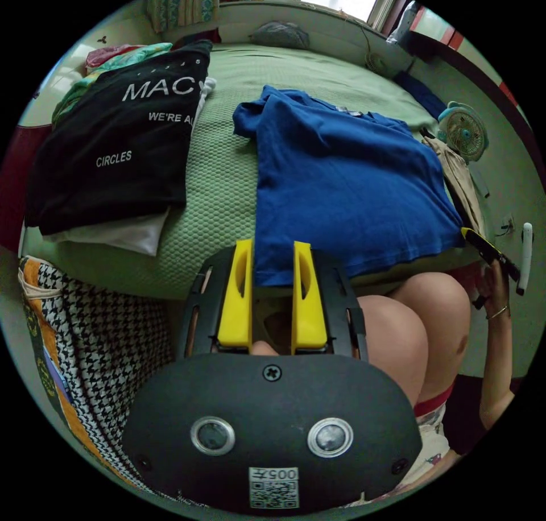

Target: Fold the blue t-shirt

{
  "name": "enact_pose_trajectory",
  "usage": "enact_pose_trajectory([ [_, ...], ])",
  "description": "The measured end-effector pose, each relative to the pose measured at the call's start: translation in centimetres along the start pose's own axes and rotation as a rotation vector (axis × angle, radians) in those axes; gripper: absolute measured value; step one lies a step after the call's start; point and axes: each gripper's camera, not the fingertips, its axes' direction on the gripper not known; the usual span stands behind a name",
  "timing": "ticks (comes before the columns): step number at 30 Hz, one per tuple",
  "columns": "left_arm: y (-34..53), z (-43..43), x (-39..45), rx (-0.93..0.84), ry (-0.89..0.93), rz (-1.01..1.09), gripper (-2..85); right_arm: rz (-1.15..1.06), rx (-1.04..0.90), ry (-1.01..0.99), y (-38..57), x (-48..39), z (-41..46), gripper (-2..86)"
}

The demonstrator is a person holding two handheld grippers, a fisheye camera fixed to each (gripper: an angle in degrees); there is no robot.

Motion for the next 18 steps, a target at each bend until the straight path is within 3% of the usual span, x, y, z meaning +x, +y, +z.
enact_pose_trajectory([
  [11,2.3,-0.5,-0.1,-0.025,-0.012,-0.009,11.4,-0.042,0.002,0.061,3.0,-0.5,0.4,-0.9],
  [18,3.9,-1.8,0.1,-0.057,-0.012,-0.006,8.6,-0.029,0.004,-0.024,4.8,1.1,-1.2,1.0],
])
